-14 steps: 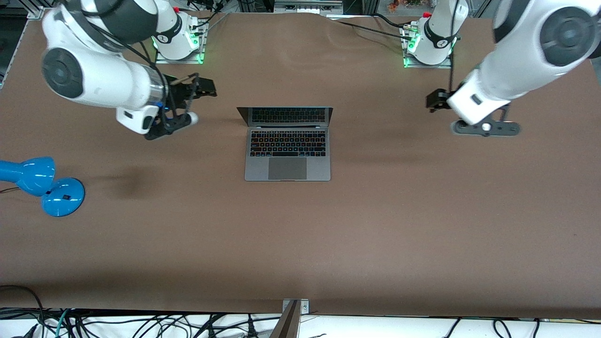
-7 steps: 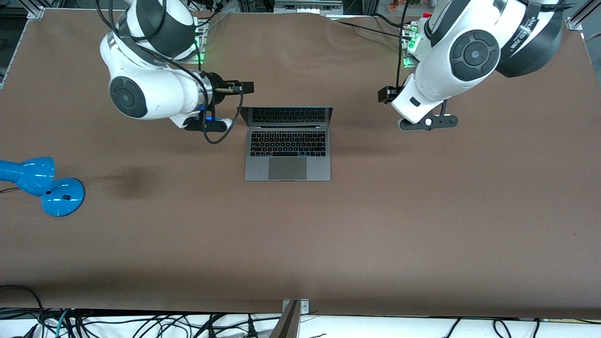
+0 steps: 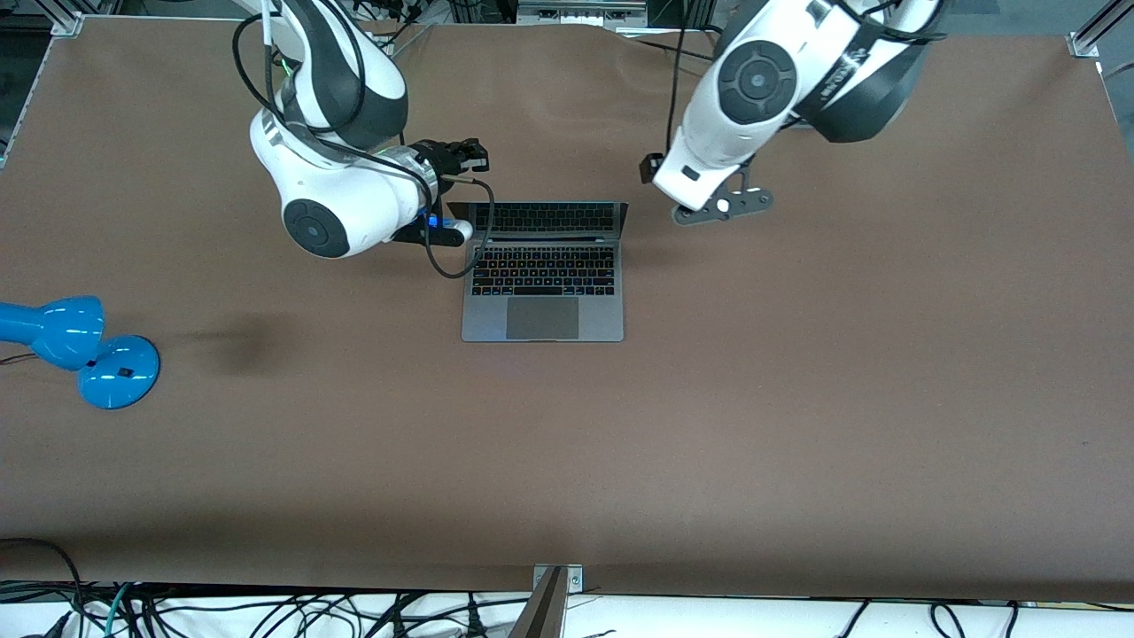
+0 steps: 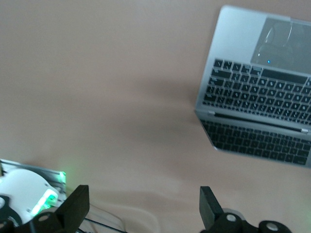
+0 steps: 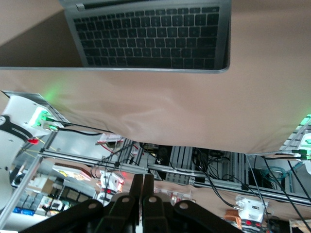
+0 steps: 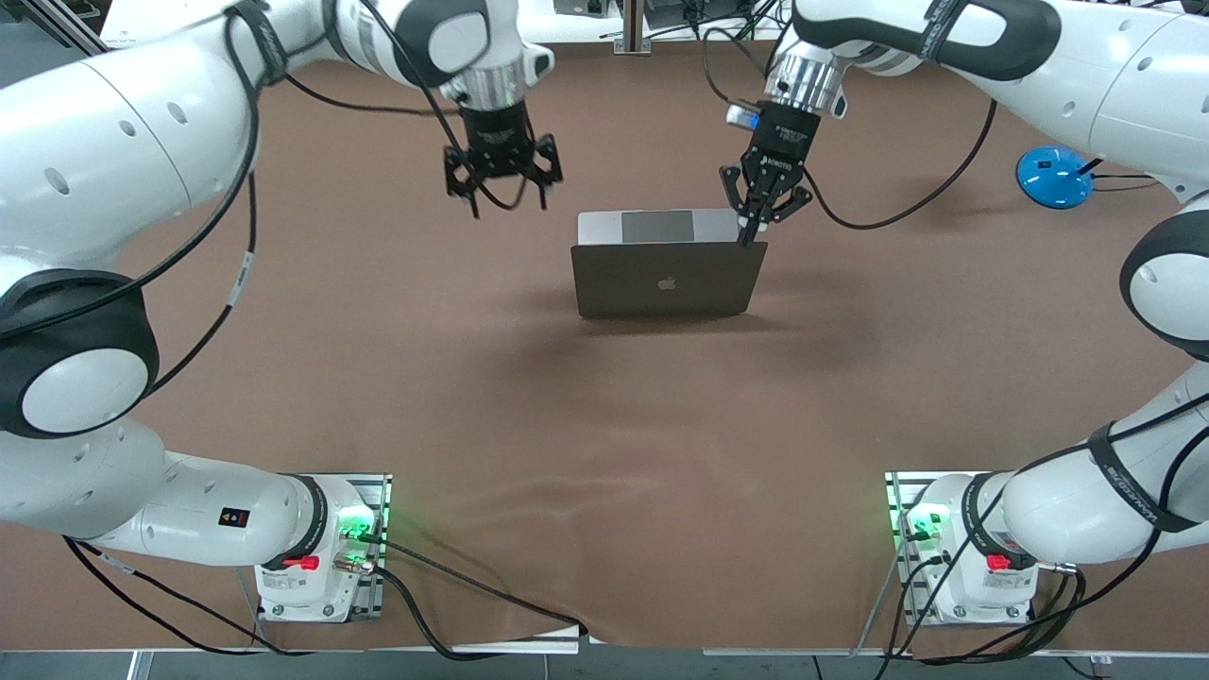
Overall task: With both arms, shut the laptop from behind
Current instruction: 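Lower both grippers behind the laptop screen and contact its back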
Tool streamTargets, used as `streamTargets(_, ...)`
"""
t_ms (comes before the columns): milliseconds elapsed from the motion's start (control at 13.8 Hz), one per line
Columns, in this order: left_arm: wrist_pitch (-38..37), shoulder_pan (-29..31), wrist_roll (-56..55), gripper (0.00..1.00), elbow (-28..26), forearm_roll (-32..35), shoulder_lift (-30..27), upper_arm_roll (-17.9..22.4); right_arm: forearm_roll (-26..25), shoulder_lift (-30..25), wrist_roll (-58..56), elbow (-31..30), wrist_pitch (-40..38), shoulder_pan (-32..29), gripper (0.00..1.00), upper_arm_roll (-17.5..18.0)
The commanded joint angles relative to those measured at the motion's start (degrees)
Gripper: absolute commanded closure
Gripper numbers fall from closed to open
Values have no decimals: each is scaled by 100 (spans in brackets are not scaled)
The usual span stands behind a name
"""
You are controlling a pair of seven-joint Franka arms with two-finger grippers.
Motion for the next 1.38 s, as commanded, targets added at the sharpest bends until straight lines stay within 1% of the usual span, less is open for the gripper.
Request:
streamTargets(0, 199, 20, -97, 0, -179, -337, 136, -138, 42, 227, -395, -220, -42, -20, 98, -3)
streamTargets(145, 322, -68, -307, 1, -188, -407, 268, -218, -46, 351, -667, -386, 1, -46, 99, -12)
streamTargets(291, 497, -261, -465, 4, -187, -460, 383, -253, -161, 403, -871, -440, 28, -64, 99, -30)
streamTargets(436, 760, -533, -886, 17, -188, -460, 593, -253, -196, 439, -871, -440, 299, -73, 99, -38)
streamTargets(508, 831, -630, -1019, 30, -188, -469, 690, -253, -196, 483, -880, -440, 466, -82, 99, -39)
streamTargets(581, 919, -718, -1090, 54, -188, -478, 778, -253, -205, 518, -871, -440, 598, -82, 99, -47)
streamTargets(654, 998, -771, -1090, 84, -188, -495, 805, -253, -257, 518, -871, -431, 678, -90, 99, -47)
streamTargets(726, 1034, -780, -1177, 100, -170, -530, 866, -253, -336, 518, -871, -396, 705, -90, 99, -47)
streamTargets(799, 1069, -772, -1231, 100, -170, -644, 884, -253, -415, 518, -880, -378, 783, -90, 99, -47)
streamTargets(944, 1148, -780, -1222, 100, -126, -653, 972, -253, -538, 509, -880, -361, 941, -90, 99, -47)
streamTargets(1307, 1543, -780, -1222, 100, -73, -610, 1367, -245, -583, 509, -888, -124, 1179, -108, 99, -74)
